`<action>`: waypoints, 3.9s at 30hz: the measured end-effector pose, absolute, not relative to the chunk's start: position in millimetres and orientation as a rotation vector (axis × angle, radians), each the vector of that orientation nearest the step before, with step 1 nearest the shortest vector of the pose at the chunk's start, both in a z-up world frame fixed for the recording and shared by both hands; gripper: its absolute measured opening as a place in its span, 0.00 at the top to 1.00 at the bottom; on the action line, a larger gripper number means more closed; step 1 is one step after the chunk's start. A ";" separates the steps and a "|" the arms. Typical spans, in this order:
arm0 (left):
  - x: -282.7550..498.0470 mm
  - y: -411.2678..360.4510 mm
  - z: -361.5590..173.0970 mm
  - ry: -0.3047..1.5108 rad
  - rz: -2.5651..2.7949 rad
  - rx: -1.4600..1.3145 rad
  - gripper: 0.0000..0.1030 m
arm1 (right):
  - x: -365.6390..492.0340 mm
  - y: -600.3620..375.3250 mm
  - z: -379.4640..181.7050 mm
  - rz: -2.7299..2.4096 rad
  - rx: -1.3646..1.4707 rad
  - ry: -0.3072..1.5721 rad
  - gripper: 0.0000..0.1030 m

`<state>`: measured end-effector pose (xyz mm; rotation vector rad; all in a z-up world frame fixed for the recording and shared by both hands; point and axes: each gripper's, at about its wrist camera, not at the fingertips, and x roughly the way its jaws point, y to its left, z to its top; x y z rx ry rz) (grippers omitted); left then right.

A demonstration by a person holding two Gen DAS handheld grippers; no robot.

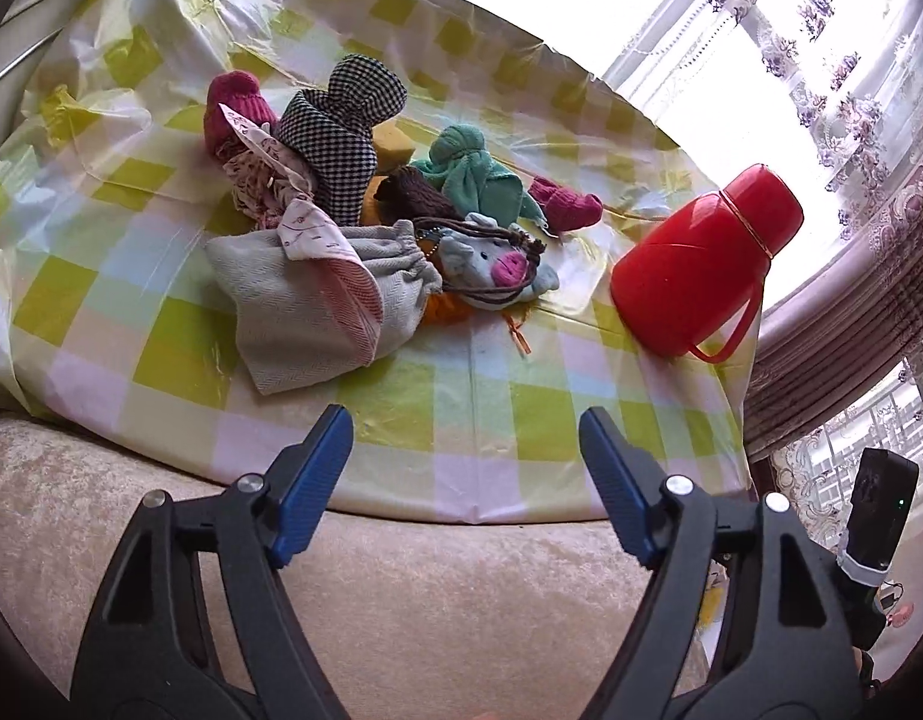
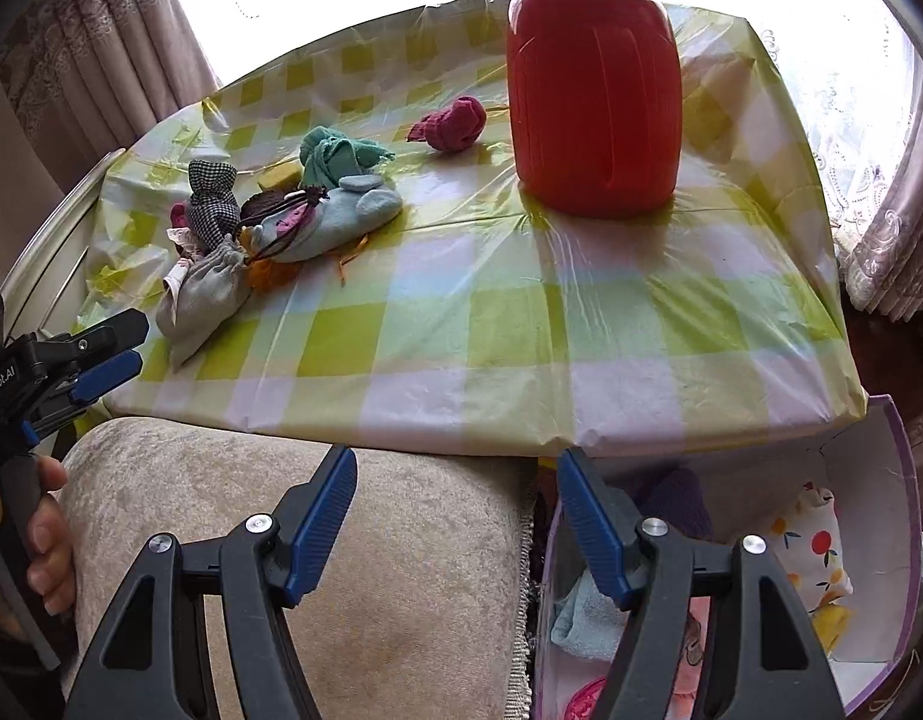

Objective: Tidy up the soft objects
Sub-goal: 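Move both tools back to the table toward the remaining items, then grasp the checkered cloth with the left tool while the right tool grasps the magenta knit sock, then carry the checkered cloth and magenta sock over the white box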

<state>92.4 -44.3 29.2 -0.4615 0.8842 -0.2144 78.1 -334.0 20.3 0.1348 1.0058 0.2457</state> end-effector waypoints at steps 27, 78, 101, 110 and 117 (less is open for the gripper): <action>203.0 31.0 33.4 0.784 -0.054 -0.505 0.34 | 191.0 -261.8 44.8 0.297 0.071 0.914 0.32; 214.5 20.5 58.0 0.617 -0.156 -0.436 0.73 | 305.1 -248.4 19.0 0.142 -0.071 0.916 0.66; 130.2 -128.2 72.5 0.708 -0.536 -0.304 0.73 | 116.1 -389.7 44.2 -0.009 0.066 0.930 0.66; 90.3 -196.7 79.4 0.771 -0.717 -0.245 0.73 | 62.8 -453.4 46.8 -0.120 0.106 0.922 0.66; 64.7 -242.9 81.1 0.826 -0.819 -0.190 0.73 | 31.0 -493.0 50.0 -0.192 0.150 0.912 0.65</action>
